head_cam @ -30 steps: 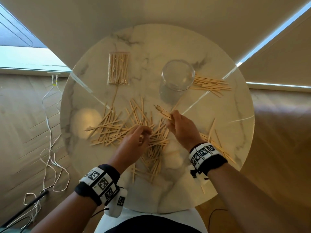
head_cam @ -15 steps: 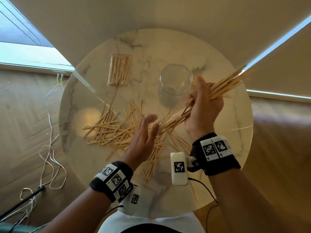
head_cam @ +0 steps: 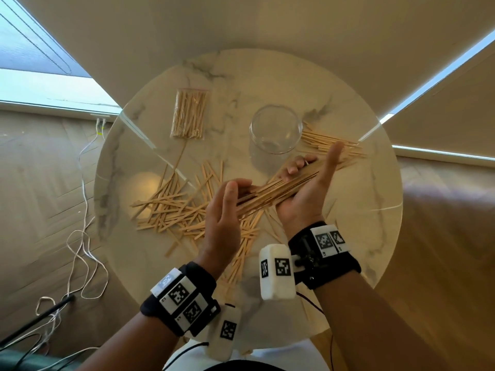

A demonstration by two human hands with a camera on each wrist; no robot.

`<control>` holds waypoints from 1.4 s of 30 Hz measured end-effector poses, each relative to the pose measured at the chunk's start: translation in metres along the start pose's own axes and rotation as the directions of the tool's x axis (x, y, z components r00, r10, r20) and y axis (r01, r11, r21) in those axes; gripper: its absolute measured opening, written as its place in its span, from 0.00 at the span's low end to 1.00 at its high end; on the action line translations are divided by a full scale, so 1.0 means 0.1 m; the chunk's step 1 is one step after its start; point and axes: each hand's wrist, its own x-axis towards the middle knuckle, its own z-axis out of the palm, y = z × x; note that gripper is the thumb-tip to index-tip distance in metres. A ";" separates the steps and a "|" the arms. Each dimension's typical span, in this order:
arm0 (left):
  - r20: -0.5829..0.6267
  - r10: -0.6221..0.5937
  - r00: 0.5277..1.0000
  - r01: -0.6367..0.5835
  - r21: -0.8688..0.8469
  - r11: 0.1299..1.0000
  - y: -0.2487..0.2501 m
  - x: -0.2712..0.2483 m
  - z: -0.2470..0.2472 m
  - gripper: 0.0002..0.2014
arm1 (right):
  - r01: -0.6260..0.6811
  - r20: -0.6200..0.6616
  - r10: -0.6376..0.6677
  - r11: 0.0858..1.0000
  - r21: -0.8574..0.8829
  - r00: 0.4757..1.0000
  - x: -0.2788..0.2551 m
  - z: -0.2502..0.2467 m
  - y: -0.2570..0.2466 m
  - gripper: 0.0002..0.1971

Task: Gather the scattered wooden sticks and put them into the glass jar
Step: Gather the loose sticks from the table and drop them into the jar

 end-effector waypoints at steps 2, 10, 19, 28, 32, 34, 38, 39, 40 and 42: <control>0.012 0.058 0.998 -0.059 0.131 0.990 -0.03 0.00 0.05 0.09 | -0.004 -0.057 0.000 0.998 -0.069 0.998 -0.02 -0.01 0.12 0.16; -0.208 0.160 0.965 -0.141 0.100 0.985 0.00 0.05 0.09 0.18 | -0.121 -0.143 0.120 0.993 0.000 0.983 -0.14 0.02 0.28 0.17; 0.100 0.353 0.930 -0.361 0.082 0.929 0.08 0.00 -0.16 0.21 | -0.153 -0.065 0.167 0.972 0.181 0.984 -0.35 0.09 0.18 0.31; 0.130 0.348 0.928 -0.359 0.068 0.931 0.24 0.16 -0.37 0.20 | -0.062 0.029 0.064 0.994 -0.087 0.998 -0.43 -0.07 0.22 0.21; 0.334 0.252 0.908 -0.316 0.153 0.936 0.48 0.56 -0.41 0.24 | 0.030 0.236 0.146 0.792 -0.609 0.961 -0.66 -0.28 0.20 0.14; 0.404 0.223 0.887 -0.315 0.175 0.933 0.57 0.67 -0.35 0.26 | 0.043 0.314 0.328 0.626 -0.778 0.891 -0.78 -0.34 0.16 0.17; 0.578 0.134 0.805 -0.268 0.153 0.951 0.60 0.66 -0.20 0.31 | 0.145 0.293 0.514 0.308 -0.940 0.806 -0.82 -0.36 0.16 0.20; 0.620 0.088 0.780 -0.245 0.173 0.954 0.58 0.64 -0.19 0.31 | 0.148 0.277 0.506 0.281 -0.948 0.817 -0.80 -0.36 0.16 0.18; 0.652 0.041 0.757 -0.230 0.208 0.951 0.56 0.62 -0.21 0.32 | 0.142 0.261 0.492 0.267 -0.953 0.831 -0.77 -0.36 0.15 0.15; 0.677 0.007 0.736 -0.237 0.248 0.939 0.57 0.59 -0.28 0.33 | 0.122 0.226 0.464 0.243 -0.962 0.857 -0.70 -0.36 0.14 0.13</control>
